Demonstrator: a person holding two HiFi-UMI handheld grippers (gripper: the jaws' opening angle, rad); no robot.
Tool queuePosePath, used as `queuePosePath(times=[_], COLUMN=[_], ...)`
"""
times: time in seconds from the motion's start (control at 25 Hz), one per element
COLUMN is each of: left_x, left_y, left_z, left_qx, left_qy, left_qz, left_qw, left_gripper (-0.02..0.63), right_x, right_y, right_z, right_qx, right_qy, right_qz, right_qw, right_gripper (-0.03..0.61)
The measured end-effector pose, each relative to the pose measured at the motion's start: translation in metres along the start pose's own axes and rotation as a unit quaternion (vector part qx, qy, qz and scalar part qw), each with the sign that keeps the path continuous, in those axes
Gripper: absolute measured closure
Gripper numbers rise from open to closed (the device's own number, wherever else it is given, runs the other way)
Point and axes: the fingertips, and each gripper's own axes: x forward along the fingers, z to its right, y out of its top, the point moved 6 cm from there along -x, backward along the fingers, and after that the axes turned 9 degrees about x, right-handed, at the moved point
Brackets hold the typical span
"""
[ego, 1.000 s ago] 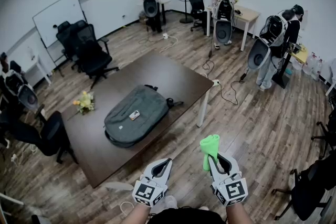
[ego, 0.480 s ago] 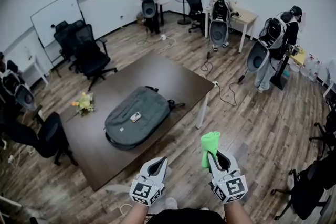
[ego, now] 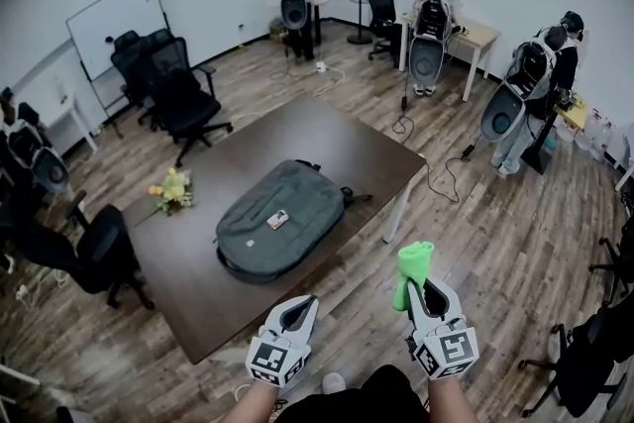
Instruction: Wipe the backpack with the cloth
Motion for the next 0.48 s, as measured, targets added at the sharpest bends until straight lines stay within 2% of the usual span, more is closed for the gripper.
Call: queuePosePath(times=[0.28,0.48], left_x=[-0.006,0.004], left_y=[-0.010,-0.019], left_z=[-0.027,-0.052], left_qx=[-0.013,-0.011], left_qy=[0.023,0.046], left_qz=[-0.009,-0.021], left_qw=[0.9996,0.9986], left_gripper=[0.595,0.595], right_x=[0.037,0.078], right_y=[-0.002,0.007], right_z=[-0.004,0.023], right_qx=[-0.010,-0.009], right_qy=[0.019,0.020], right_qz=[-0.007,0.000], right_qw=[1.000,1.000], right_gripper=[0.497,0.497])
